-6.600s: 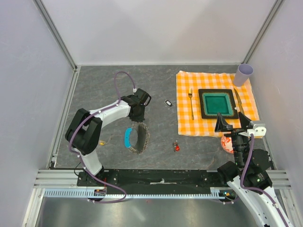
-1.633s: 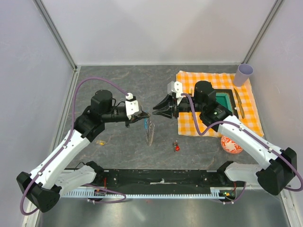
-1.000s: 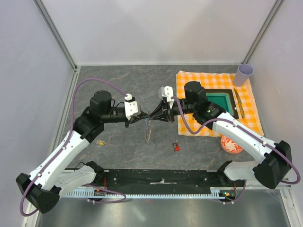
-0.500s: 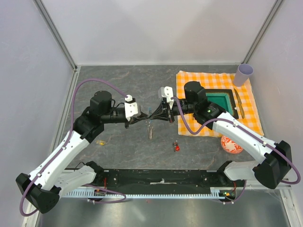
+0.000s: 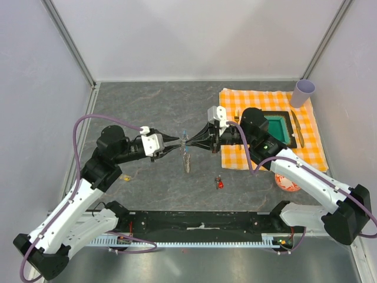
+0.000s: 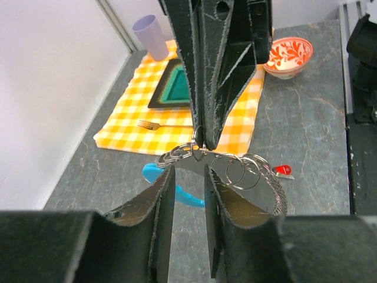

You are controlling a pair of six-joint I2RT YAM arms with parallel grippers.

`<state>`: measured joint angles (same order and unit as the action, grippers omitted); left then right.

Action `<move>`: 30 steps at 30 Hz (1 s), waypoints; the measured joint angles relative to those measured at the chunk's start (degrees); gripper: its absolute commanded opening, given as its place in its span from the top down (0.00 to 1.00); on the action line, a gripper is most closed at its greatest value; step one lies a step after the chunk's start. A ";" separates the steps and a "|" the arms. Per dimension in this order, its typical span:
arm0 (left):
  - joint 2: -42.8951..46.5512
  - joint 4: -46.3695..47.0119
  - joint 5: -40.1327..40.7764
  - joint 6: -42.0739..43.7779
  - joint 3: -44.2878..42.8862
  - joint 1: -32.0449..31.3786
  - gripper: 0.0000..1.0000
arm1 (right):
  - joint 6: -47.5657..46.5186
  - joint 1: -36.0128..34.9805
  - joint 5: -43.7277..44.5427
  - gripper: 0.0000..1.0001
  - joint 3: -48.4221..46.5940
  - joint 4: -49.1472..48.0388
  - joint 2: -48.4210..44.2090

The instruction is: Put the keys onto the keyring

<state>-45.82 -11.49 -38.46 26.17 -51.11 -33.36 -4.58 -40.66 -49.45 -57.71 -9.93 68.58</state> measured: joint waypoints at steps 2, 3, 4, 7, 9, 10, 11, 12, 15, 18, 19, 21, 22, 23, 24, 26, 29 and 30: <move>0.92 2.19 0.15 -2.08 1.40 0.42 0.59 | 1.57 0.00 -0.02 1.00 0.87 -2.49 -0.42; 1.53 3.76 0.13 -3.41 2.49 0.83 0.56 | 2.43 0.00 -0.04 1.00 1.27 -3.54 -0.55; 2.21 5.49 -0.13 -4.92 3.72 1.46 0.53 | 3.21 0.00 -0.07 1.00 1.73 -4.63 -0.68; 3.72 10.03 -1.31 -9.44 6.80 3.08 0.53 | 5.40 0.02 -0.20 1.00 3.26 -7.61 -1.18; 4.13 12.35 -2.43 -11.82 7.93 3.69 0.53 | 6.49 0.02 -0.31 1.00 4.11 -8.98 -1.57; 4.13 13.40 -2.86 -12.76 8.17 3.78 0.53 | 6.99 0.02 -0.46 1.00 4.39 -9.64 -1.68; 4.13 14.29 -3.56 -13.62 8.28 3.85 0.53 | 7.52 0.00 -0.61 1.00 4.57 -10.03 -1.79; 4.13 15.19 -4.07 -14.36 8.33 3.96 0.54 | 7.85 0.02 -0.74 1.00 4.61 -10.36 -1.84; 4.04 17.84 -5.68 -16.06 8.33 4.04 0.55 | 9.33 0.00 -1.09 1.00 5.07 -12.26 -2.03; 3.45 20.13 -7.26 -17.55 8.33 4.04 0.56 | 11.17 0.02 -1.31 1.00 6.10 -14.88 -2.43; 3.23 20.76 -7.72 -18.01 8.37 4.04 0.57 | 11.72 0.02 -1.33 1.00 6.38 -15.56 -2.54; 2.78 22.56 -8.70 -19.23 8.46 4.04 0.57 | 12.52 0.00 -1.33 1.00 6.75 -16.61 -2.64; 2.69 23.41 -9.03 -19.85 8.61 4.04 0.58 | 12.98 0.00 -1.31 1.00 6.93 -17.09 -2.67; 2.62 24.35 -9.64 -20.48 8.87 4.07 0.58 | 13.40 0.02 -1.31 1.00 7.15 -17.70 -2.71; 2.56 25.27 -10.12 -21.03 9.18 4.07 0.59 | 13.81 0.00 -1.31 1.00 7.43 -18.29 -2.80; 2.27 26.43 -11.21 -22.05 9.49 4.04 0.59 | 14.73 0.00 -1.29 1.00 7.96 -19.67 -2.89; 1.57 27.74 -12.63 -23.02 9.68 4.07 0.62 | 15.96 0.02 -1.22 1.00 8.61 -21.44 -2.93; 1.29 28.04 -12.96 -23.21 9.75 4.07 0.63 | 16.41 0.02 -1.14 1.00 8.74 -21.99 -2.93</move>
<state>-44.53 16.56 -51.42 2.96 -41.36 -29.30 11.84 -40.64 -50.59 -48.97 -31.92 65.65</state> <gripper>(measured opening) 0.397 0.007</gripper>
